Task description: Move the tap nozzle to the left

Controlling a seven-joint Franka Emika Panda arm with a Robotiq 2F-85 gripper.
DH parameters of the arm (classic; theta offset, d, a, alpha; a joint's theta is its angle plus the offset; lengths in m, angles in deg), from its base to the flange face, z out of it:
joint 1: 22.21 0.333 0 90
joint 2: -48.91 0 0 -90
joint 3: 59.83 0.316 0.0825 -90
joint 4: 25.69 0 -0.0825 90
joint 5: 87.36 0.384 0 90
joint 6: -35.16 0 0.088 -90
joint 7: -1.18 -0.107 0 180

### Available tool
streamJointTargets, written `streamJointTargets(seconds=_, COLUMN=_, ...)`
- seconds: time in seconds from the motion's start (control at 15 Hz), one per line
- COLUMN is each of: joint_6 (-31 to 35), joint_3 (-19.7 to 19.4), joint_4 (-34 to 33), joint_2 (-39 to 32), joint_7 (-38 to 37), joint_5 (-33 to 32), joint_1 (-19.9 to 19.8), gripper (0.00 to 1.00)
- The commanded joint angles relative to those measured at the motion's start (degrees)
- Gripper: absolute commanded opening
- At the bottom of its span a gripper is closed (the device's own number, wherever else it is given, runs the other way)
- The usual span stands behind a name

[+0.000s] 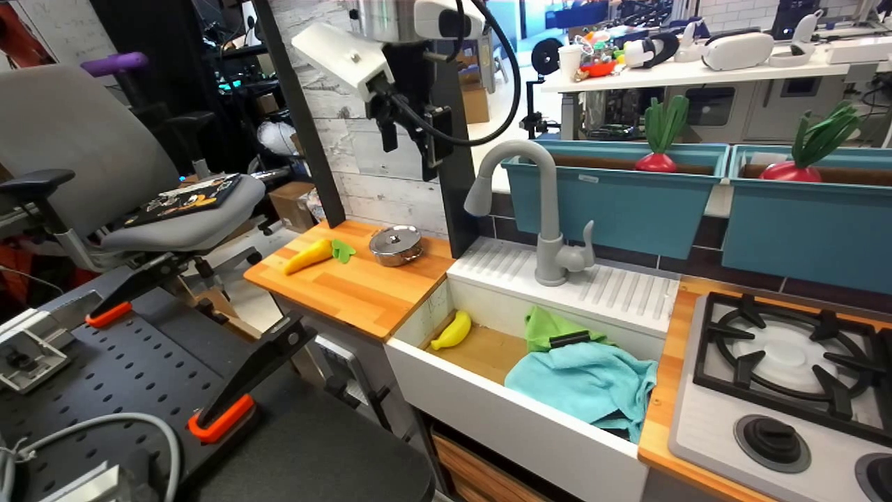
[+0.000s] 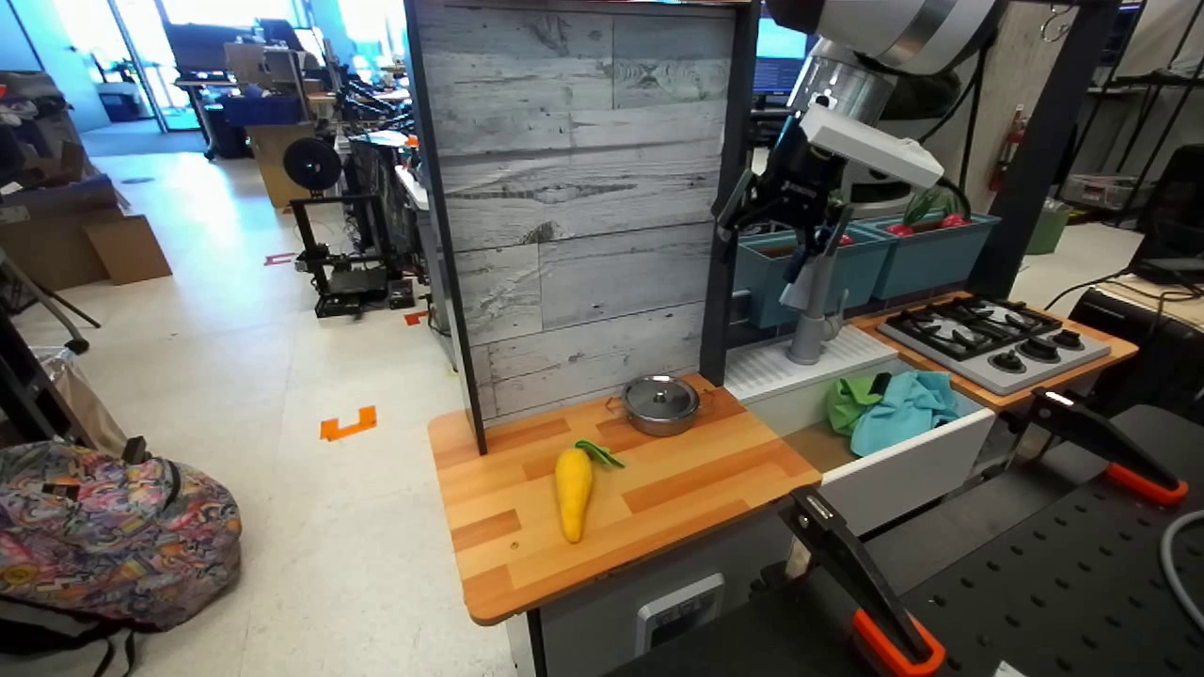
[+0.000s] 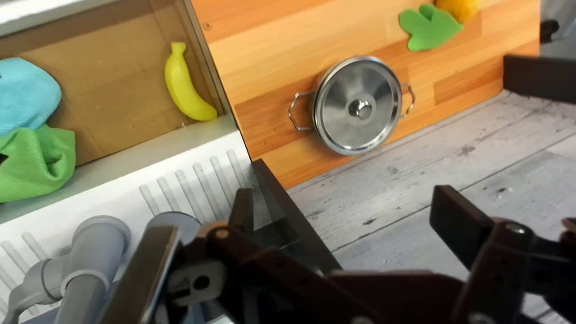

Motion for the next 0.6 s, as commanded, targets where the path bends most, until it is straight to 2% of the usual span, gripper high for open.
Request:
streamJointTargets(seconds=0.0, joint_6=1.33, joint_3=-1.35, joint_4=14.17, joint_2=12.01, joint_7=3.83, joint_5=-4.73, joint_1=1.77, gripper=1.00)
streamJointTargets(seconds=0.2, joint_6=1.91, joint_3=-1.61, joint_4=21.23, joint_2=18.75, joint_7=6.13, joint_5=-8.51, joint_1=3.06, gripper=1.00)
streamJointTargets(seconds=0.27, joint_6=-0.19, joint_3=-1.42, joint_4=14.78, joint_2=12.70, joint_7=4.78, joint_5=-6.27, joint_1=2.41, gripper=1.00)
streamJointTargets(seconds=0.53, joint_6=-0.09, joint_3=-1.88, joint_4=19.83, joint_2=18.01, joint_7=5.56, joint_5=-6.82, joint_1=3.66, gripper=1.00)
